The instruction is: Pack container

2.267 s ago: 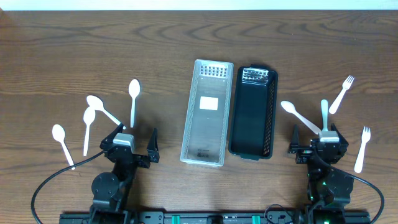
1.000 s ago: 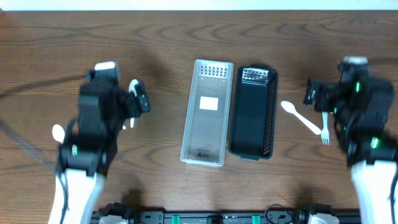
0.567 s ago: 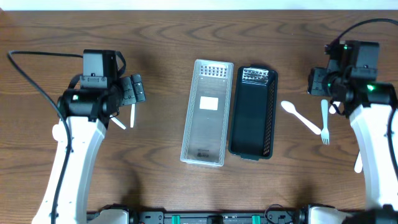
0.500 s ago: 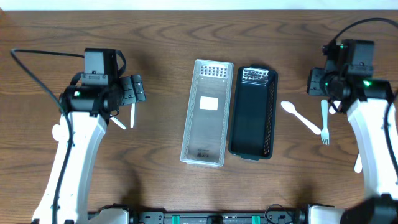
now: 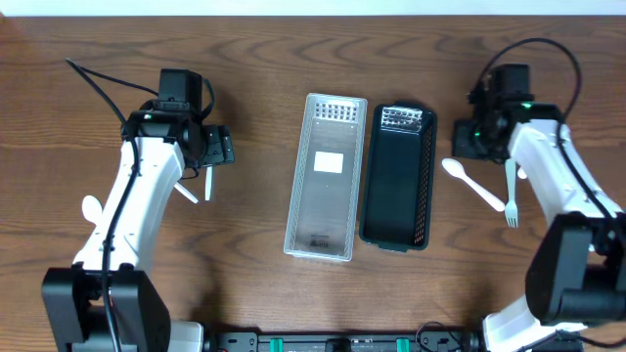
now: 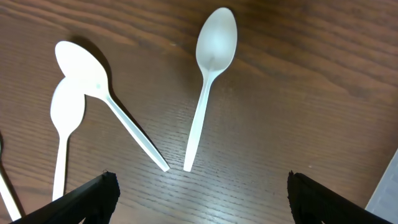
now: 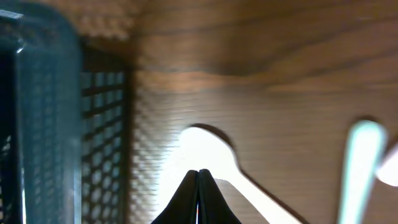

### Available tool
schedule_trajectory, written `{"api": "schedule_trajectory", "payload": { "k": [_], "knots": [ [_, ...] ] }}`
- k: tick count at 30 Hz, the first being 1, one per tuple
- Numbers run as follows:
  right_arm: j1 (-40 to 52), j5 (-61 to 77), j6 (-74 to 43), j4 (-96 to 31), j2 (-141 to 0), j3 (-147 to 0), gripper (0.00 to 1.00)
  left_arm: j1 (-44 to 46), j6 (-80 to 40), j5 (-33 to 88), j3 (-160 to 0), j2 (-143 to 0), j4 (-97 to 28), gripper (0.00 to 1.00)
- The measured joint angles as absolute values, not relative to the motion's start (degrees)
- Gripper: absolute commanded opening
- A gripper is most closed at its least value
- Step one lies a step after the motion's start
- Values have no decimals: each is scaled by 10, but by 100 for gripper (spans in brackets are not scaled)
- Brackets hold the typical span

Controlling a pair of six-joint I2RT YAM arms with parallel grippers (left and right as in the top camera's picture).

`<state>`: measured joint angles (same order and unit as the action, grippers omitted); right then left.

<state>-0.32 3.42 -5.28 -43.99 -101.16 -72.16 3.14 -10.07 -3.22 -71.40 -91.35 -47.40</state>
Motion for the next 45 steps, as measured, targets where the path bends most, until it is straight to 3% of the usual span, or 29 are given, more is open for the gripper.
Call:
{"api": "schedule_trajectory", "payload": {
  "k": [11,31,45],
  "knots": [
    [59,64,-53,-411,-1060,-722,6,31,-101,-32,-714,-916,-474,89],
    [70,162,-81,-361,-1061,-722,8,31,-101,-32,-714,-916,-474,90],
    [72,122,-133,-566,-1061,-724,8,31,-101,-32,-714,-916,-474,90]
  ]
}}
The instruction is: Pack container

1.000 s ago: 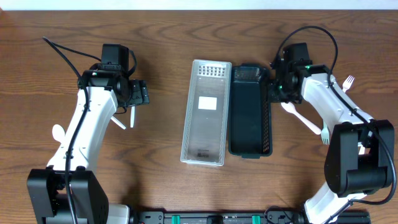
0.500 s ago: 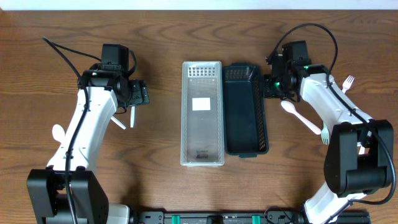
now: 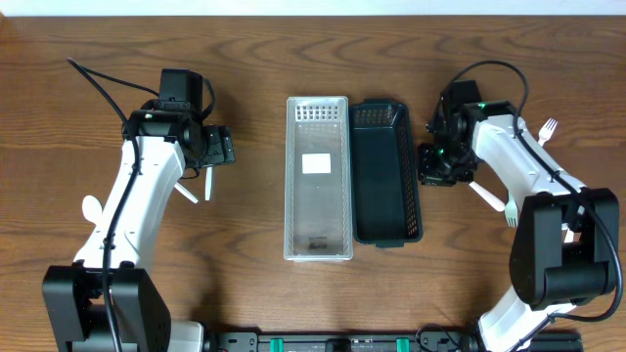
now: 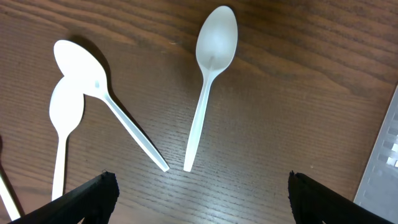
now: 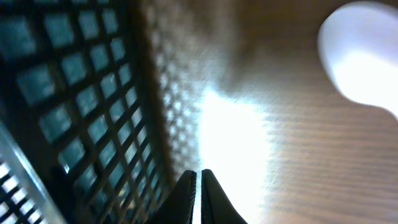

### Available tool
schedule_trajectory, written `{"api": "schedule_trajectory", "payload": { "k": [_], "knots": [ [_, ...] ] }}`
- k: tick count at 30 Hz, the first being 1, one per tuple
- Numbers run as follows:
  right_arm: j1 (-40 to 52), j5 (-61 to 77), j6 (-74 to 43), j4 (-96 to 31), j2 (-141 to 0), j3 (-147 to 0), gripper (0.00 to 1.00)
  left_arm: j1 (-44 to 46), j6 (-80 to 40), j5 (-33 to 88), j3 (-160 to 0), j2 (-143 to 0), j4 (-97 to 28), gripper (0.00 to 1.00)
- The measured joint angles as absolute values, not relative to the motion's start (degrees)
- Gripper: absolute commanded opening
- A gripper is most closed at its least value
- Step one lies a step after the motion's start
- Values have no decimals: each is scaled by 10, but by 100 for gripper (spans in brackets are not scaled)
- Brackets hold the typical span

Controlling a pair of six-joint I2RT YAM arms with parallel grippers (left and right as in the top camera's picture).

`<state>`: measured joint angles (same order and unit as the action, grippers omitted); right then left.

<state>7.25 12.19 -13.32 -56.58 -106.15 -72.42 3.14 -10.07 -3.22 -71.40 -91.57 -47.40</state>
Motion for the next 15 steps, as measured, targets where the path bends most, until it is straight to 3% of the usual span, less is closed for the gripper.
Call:
{"api": "schedule_trajectory", "payload": {
  "k": [15],
  "knots": [
    [109,232,-110,-546,-1061,-724,11,31,-101,-32,-714,-916,-474,90]
  ]
}}
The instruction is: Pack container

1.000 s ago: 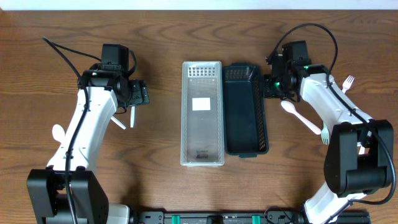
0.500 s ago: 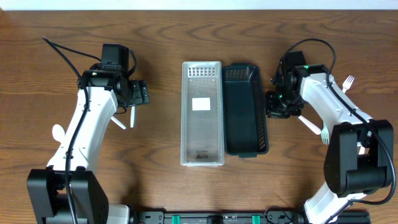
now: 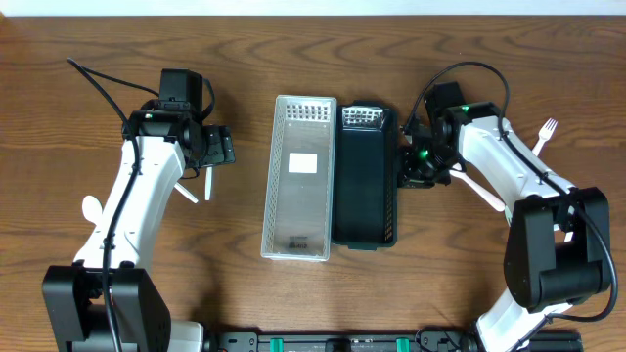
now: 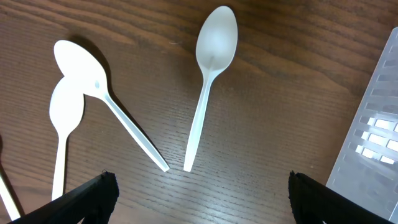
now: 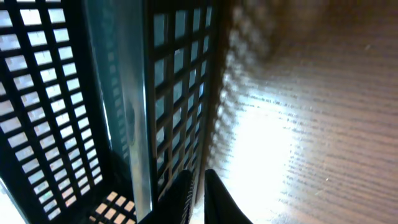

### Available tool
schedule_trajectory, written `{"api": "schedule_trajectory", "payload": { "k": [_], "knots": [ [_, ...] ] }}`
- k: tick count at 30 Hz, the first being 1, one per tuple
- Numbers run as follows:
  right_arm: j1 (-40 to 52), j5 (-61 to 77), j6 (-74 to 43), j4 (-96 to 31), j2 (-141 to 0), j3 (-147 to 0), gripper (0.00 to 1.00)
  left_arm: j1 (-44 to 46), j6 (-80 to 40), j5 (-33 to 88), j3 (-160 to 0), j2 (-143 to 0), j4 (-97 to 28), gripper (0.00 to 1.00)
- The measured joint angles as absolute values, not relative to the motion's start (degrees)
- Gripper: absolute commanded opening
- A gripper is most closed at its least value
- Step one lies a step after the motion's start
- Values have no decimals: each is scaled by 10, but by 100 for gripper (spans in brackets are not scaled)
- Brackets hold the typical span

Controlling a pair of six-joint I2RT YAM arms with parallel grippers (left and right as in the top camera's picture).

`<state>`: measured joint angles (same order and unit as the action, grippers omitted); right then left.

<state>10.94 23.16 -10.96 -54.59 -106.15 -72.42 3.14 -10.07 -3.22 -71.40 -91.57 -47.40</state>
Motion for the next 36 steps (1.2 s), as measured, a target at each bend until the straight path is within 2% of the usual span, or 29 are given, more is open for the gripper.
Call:
{"api": "schedule_trajectory", "payload": {
  "k": [5,6,8,10,12,13,14,23,30,36],
  "knots": [
    [100,161,-127,-519,-1061,-724,17,31,-101,-32,-714,-916,-474,90],
    [95,142,-131,-517,-1061,-724,17,31,-101,-32,-714,-916,-474,97],
    [81,100,-139,-515,-1061,-726,22,31,-99,-32,-714,-916,-474,98],
    [66,58,-148,-516,-1061,-736,37,31,-101,-32,-714,-916,-474,98],
    [49,22,-151,-523,-1061,-760,60,31,-100,-32,-714,-916,-474,98],
    [39,6,-153,-532,-1062,-779,82,31,-100,-32,-714,-916,-474,98],
    [30,-3,-159,-538,-1062,-797,99,31,-100,-32,-714,-916,-474,98],
    [-105,-39,-174,-593,-1062,-991,96,31,-101,-32,-714,-916,-475,98],
    [-211,-51,-174,-616,-1083,-1001,99,31,-100,-32,-714,-916,-476,98],
    [-224,-52,-174,-622,-1165,-1001,99,31,-100,-32,-714,-916,-476,98]
  ]
}}
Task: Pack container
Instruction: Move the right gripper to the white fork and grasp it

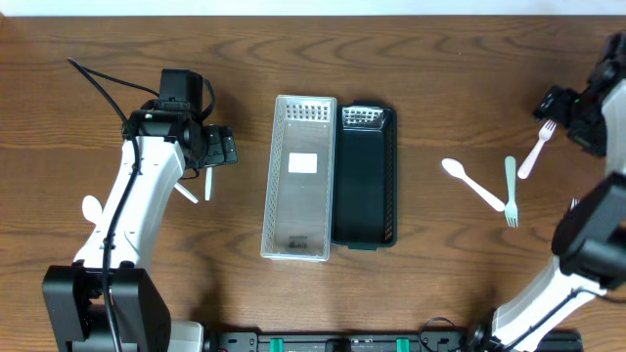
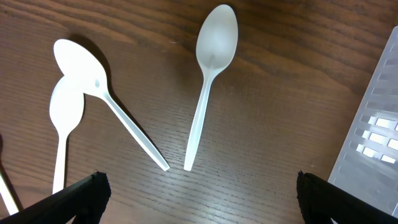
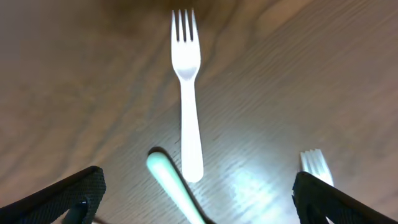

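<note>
A clear perforated container (image 1: 298, 176) and a black mesh basket (image 1: 365, 176) lie side by side, touching, at the table's middle. My left gripper (image 2: 196, 199) hangs open over white spoons: one single spoon (image 2: 208, 81) and two crossed spoons (image 2: 99, 93). In the overhead view the left gripper (image 1: 217, 149) is left of the clear container. My right gripper (image 3: 198, 190) is open at the far right (image 1: 577, 117), above a white fork (image 3: 188, 106) and a pale green handle (image 3: 177, 186). Nothing is between either pair of fingers.
Right of the basket lie a white spoon (image 1: 472, 184), a green fork (image 1: 510, 191) and the white fork (image 1: 535, 152). Another fork's tines (image 3: 317, 165) show beside the right finger. One more spoon (image 1: 91, 207) lies at the far left under the left arm.
My right gripper was shut against the black basket's right wall; now it is open at the far right over the forks. Both containers and the left arm are where they were.
At first both containers lay further right and my shut right gripper was by the white spoon beside the basket. Then it was at the basket's right wall, with both containers further left at each moment. Now it is away and open. The left gripper stayed over the spoons.
</note>
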### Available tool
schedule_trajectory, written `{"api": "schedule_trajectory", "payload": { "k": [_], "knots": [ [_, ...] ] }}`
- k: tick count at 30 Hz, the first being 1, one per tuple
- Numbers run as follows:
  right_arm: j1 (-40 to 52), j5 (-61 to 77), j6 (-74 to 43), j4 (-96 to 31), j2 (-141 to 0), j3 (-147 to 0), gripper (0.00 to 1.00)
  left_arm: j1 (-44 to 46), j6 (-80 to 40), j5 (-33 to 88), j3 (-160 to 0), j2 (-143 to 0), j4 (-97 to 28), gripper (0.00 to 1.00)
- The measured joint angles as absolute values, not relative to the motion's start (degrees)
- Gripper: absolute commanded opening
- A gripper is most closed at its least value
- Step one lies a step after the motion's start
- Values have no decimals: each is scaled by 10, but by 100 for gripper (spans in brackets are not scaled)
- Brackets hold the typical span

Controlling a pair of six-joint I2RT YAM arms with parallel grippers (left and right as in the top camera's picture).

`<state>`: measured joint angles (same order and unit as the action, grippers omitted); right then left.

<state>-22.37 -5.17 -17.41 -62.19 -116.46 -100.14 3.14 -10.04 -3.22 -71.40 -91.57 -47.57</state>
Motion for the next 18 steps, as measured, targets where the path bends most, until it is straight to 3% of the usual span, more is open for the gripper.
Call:
{"api": "schedule_trajectory", "payload": {
  "k": [18],
  "knots": [
    [-224,-49,-174,-561,-1253,-1001,97,31,-100,-32,-714,-916,-476,98]
  ]
}}
